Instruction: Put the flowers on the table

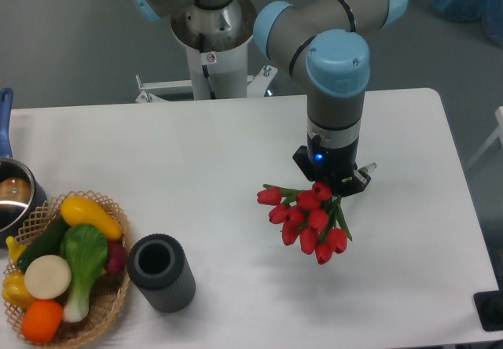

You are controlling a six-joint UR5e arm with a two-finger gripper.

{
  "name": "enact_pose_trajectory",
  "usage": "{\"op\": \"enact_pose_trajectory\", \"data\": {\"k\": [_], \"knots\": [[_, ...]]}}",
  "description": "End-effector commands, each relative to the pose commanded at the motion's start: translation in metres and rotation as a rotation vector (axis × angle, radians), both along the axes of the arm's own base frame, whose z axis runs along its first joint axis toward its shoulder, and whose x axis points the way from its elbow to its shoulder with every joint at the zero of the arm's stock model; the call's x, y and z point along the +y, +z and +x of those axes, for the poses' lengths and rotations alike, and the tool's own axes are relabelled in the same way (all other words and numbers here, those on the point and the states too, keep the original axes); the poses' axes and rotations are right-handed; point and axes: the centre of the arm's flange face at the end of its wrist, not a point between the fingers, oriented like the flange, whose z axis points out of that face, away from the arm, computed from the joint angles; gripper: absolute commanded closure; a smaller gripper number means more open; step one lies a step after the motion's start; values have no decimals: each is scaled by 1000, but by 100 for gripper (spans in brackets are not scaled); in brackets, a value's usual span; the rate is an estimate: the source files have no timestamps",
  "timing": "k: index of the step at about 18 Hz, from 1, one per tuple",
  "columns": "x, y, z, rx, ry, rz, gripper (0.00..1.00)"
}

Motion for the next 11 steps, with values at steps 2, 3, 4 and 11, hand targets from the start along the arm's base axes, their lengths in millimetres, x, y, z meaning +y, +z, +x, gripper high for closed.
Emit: {"op": "enact_pose_trajectory", "data": {"k": [2, 3, 4, 11], "knots": [[2, -5, -1, -4, -2, -3, 100], [5, -5, 0, -4, -6, -3, 100], [5, -7, 0, -6, -5, -4, 100], [20, -35, 3, -43, 13, -21, 99]]}}
